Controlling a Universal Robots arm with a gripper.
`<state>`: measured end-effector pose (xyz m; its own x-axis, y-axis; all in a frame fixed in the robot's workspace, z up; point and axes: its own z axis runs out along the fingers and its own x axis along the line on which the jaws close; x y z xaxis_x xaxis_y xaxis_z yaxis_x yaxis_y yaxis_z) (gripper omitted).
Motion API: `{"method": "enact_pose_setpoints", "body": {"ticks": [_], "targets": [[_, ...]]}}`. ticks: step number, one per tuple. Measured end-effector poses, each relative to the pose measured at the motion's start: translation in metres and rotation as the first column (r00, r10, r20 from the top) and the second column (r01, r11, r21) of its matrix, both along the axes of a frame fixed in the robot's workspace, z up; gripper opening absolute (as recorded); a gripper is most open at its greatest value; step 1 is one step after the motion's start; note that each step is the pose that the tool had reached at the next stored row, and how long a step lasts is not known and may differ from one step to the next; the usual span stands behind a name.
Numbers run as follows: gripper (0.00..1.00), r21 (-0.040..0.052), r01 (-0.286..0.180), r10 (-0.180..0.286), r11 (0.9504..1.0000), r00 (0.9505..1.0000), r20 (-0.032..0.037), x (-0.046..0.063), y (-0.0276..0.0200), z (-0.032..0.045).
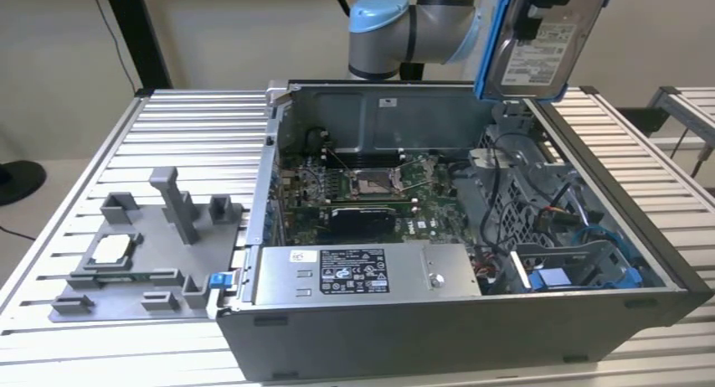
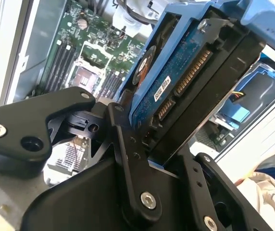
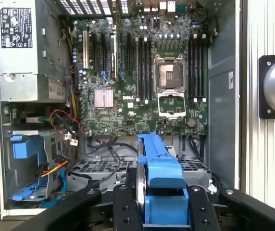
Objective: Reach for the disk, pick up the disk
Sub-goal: 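Pick up the disk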
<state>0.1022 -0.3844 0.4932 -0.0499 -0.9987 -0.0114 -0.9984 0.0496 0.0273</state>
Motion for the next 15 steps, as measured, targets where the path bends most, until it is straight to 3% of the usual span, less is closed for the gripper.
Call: {"method": "enact_pose_setpoints", "body": {"ticks": [15], "targets": [[0.00, 0.0000, 0.000, 0.000, 1.0000, 1.0000, 0.0000, 0.000, -0.0136, 0.0000]]}}
